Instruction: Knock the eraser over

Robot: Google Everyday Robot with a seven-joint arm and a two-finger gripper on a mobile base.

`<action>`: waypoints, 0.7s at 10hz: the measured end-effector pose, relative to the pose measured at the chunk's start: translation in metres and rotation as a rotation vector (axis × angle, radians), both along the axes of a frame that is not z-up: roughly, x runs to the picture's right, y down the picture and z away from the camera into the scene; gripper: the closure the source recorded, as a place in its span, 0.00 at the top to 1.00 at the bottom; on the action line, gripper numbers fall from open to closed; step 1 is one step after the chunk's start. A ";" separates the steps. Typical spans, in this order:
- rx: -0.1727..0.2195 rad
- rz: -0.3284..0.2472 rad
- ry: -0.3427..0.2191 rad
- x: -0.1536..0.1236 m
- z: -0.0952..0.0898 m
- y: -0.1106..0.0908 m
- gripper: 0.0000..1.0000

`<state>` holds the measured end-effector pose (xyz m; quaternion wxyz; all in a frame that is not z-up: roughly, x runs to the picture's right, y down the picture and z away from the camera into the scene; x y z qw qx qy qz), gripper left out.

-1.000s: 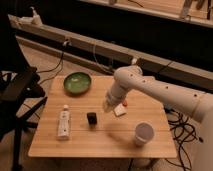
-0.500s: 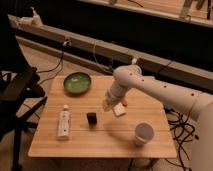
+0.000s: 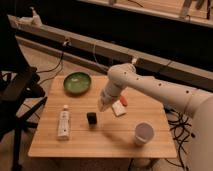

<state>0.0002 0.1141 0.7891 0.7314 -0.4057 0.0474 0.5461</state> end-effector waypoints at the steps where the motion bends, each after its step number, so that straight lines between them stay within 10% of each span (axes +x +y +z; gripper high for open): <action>1: -0.008 0.004 -0.006 0.000 0.005 0.003 0.00; 5: -0.066 0.039 -0.032 0.002 0.017 0.016 0.03; 7: -0.109 0.055 -0.048 0.000 0.022 0.022 0.21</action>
